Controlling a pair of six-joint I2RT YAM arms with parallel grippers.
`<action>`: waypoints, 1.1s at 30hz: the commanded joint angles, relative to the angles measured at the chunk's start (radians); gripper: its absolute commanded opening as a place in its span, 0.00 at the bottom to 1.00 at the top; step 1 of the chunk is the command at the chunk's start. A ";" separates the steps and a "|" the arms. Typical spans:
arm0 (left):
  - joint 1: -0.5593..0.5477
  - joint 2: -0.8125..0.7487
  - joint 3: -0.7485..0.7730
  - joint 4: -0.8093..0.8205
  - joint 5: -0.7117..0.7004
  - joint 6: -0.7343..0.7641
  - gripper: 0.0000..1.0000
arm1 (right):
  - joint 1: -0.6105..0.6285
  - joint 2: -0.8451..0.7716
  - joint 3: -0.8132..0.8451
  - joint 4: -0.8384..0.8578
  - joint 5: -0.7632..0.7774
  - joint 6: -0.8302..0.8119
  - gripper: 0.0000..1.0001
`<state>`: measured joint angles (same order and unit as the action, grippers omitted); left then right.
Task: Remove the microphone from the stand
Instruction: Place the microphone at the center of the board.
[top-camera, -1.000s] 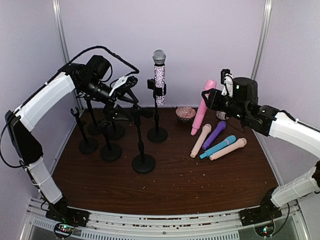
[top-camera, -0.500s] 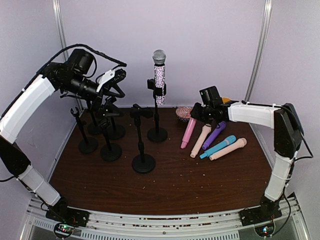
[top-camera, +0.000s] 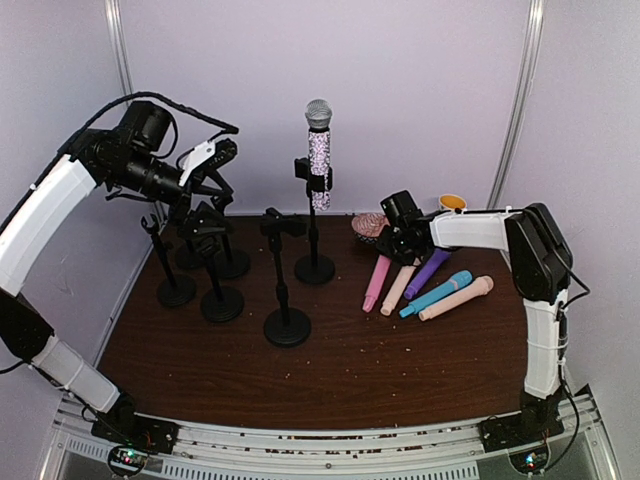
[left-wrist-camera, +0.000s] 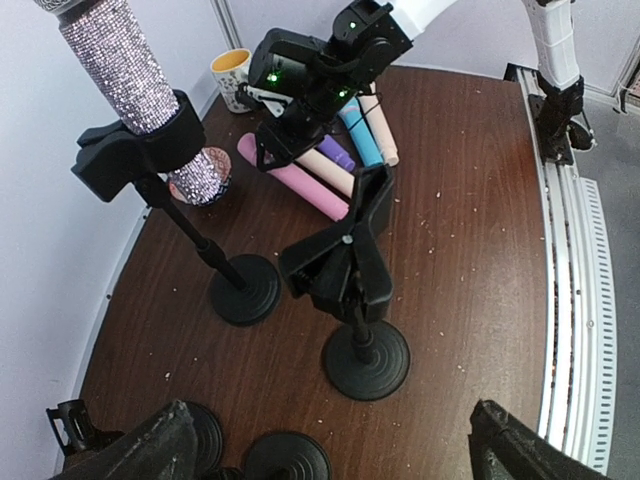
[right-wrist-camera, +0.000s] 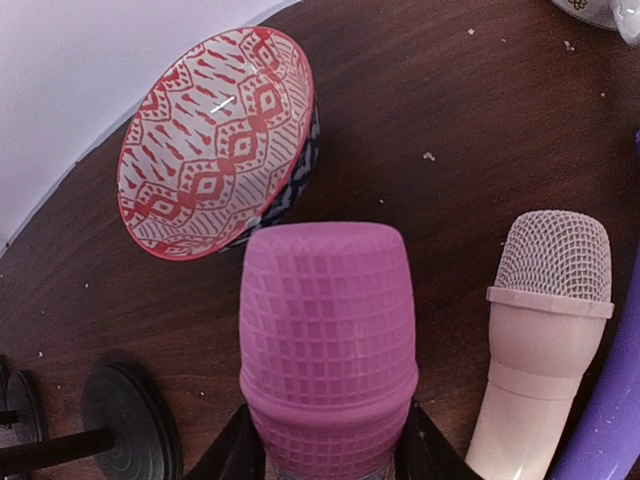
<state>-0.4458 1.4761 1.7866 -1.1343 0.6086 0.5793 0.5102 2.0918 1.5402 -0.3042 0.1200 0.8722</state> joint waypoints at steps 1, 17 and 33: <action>0.010 -0.031 -0.011 -0.036 -0.025 0.033 0.98 | -0.004 0.010 0.051 -0.034 0.046 0.009 0.26; 0.058 -0.038 0.013 -0.064 -0.051 0.027 0.98 | -0.003 0.034 0.055 -0.036 0.010 0.021 0.47; 0.101 -0.020 0.026 -0.076 -0.035 0.002 0.98 | 0.051 -0.203 -0.102 0.067 0.089 -0.041 0.57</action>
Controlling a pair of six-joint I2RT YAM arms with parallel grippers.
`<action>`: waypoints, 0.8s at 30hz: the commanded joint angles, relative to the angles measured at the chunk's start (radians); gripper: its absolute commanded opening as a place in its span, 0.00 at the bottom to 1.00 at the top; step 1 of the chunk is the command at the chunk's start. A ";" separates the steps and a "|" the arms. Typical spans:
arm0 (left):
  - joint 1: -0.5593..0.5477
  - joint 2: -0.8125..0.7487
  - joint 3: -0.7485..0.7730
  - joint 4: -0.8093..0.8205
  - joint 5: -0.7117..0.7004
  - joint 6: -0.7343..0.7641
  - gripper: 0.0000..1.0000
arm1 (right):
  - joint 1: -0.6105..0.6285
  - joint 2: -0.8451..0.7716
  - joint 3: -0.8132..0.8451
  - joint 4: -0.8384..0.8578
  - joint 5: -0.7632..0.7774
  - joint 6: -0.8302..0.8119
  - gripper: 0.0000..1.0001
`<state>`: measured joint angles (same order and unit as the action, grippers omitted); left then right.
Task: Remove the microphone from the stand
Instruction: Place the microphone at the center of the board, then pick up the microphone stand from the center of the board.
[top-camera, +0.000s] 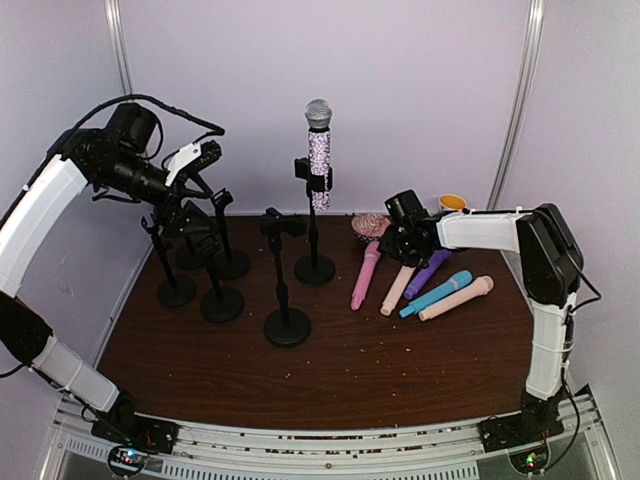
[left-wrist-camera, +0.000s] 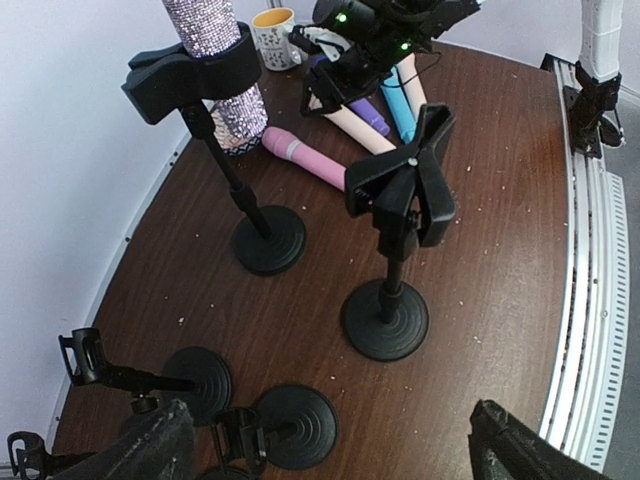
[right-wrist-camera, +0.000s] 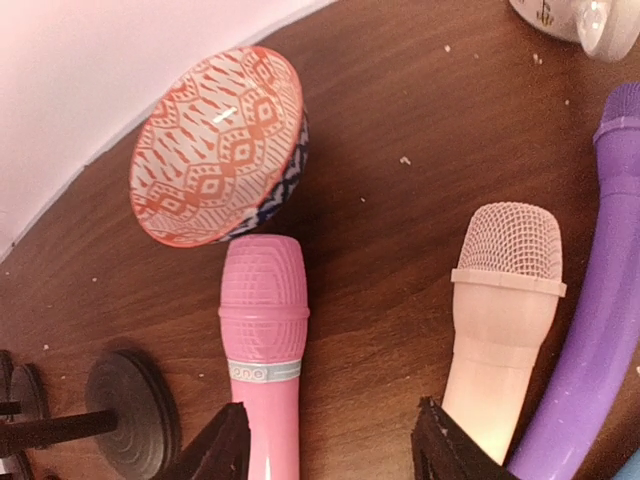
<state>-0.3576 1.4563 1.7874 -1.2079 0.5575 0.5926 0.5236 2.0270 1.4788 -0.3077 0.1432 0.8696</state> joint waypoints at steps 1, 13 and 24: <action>0.018 0.001 0.024 0.001 0.021 -0.018 0.98 | 0.054 -0.170 -0.057 0.094 0.079 -0.059 0.57; 0.069 -0.005 -0.072 0.038 0.105 -0.055 0.98 | 0.389 -0.498 -0.442 0.588 0.126 -0.471 0.70; 0.070 -0.010 -0.087 0.044 0.145 -0.057 0.97 | 0.561 -0.288 -0.451 0.861 0.036 -0.705 0.75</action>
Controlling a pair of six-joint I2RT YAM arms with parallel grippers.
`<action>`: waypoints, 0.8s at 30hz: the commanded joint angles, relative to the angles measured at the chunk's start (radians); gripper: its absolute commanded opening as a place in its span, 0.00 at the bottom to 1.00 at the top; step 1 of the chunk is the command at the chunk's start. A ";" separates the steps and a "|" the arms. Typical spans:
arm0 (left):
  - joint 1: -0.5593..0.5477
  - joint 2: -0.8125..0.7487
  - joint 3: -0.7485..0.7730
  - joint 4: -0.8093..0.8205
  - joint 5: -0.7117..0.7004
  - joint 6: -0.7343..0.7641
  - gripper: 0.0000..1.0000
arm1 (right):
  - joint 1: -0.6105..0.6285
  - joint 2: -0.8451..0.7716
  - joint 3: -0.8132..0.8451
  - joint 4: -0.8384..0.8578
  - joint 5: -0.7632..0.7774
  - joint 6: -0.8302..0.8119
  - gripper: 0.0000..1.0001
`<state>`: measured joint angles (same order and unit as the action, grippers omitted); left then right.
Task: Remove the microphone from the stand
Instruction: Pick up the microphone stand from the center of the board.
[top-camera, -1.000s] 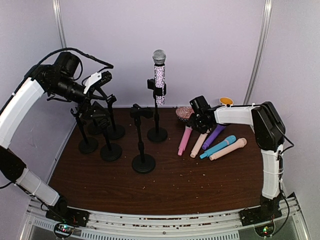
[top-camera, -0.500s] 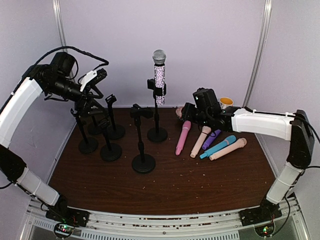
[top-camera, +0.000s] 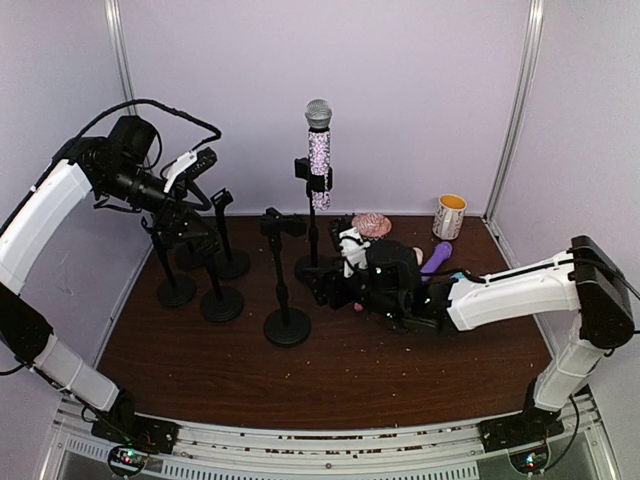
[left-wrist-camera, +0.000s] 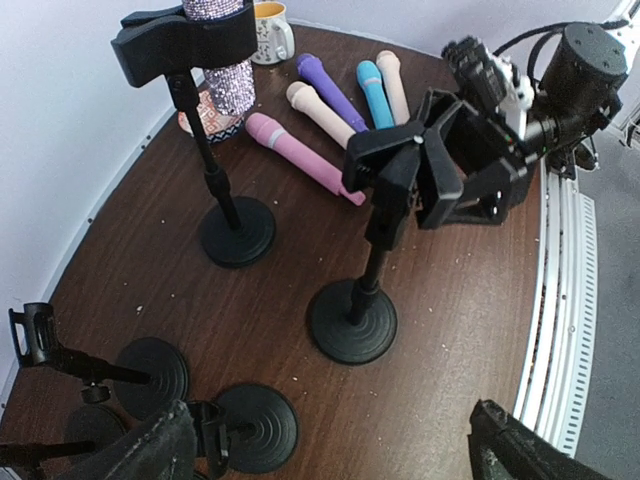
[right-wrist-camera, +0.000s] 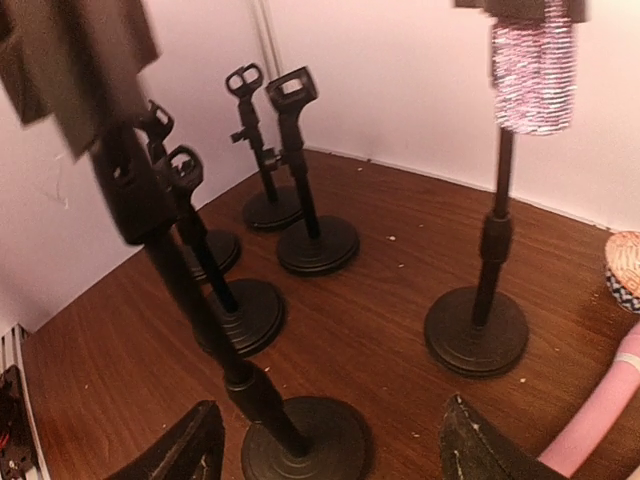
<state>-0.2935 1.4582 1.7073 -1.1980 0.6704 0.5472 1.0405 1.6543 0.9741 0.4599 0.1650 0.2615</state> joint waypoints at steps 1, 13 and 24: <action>0.005 -0.015 -0.009 0.033 0.030 -0.012 0.97 | 0.053 0.111 0.068 0.097 0.026 -0.105 0.77; 0.006 -0.033 0.006 0.034 0.014 -0.019 0.98 | 0.102 0.286 0.239 0.019 0.091 -0.169 0.76; 0.006 -0.070 0.021 0.037 0.015 -0.031 0.98 | 0.104 0.357 0.271 -0.010 0.189 -0.150 0.47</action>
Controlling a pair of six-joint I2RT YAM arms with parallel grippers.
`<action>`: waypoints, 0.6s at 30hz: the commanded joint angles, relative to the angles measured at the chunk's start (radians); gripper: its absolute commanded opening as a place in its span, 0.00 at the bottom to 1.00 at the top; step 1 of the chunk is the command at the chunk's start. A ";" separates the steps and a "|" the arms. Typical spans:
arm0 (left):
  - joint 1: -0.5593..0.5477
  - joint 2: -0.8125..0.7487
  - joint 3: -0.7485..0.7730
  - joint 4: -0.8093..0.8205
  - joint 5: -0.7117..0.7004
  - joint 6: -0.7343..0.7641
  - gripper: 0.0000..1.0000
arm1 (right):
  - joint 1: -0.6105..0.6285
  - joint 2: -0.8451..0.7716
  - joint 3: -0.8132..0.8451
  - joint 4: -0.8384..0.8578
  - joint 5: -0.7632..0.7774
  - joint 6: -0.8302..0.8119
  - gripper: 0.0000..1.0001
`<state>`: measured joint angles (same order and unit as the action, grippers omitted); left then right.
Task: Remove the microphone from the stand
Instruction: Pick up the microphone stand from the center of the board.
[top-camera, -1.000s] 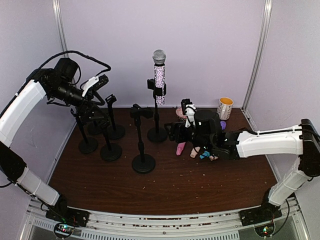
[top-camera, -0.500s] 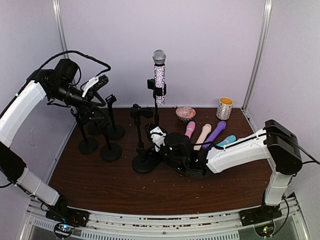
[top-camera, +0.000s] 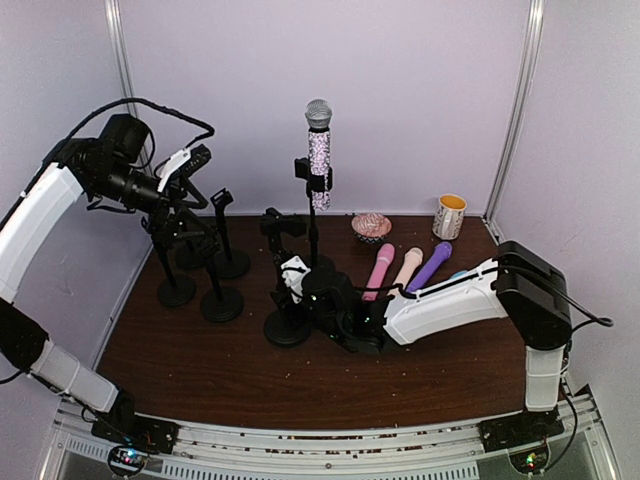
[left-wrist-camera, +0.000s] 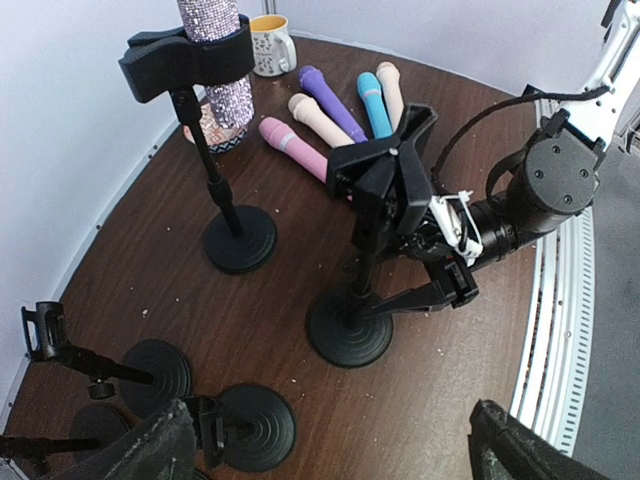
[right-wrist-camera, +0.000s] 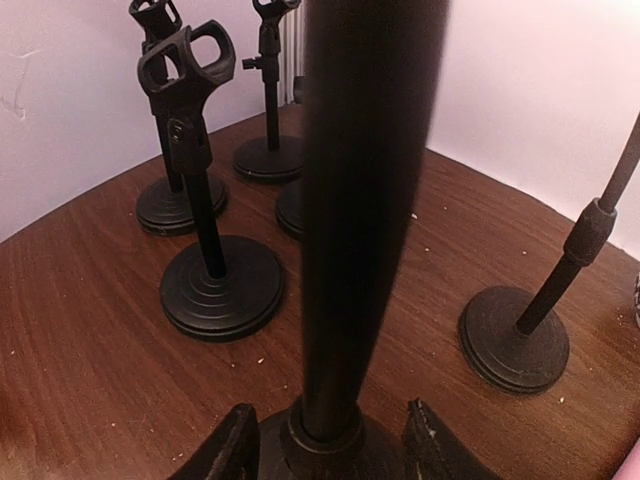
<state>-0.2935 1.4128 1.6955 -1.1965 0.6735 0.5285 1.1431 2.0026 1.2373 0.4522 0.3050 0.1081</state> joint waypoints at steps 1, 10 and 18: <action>0.007 -0.025 0.033 0.035 0.012 -0.013 0.98 | 0.001 0.011 0.007 -0.003 0.051 0.005 0.42; 0.007 -0.039 0.003 0.036 0.000 -0.022 0.98 | 0.005 -0.005 0.007 0.010 0.030 0.002 0.00; 0.006 -0.107 -0.221 0.111 0.125 -0.033 0.83 | 0.004 -0.137 0.024 -0.008 -0.022 0.028 0.00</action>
<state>-0.2932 1.3388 1.5734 -1.1473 0.6926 0.5049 1.1458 1.9926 1.2369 0.4370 0.3107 0.1165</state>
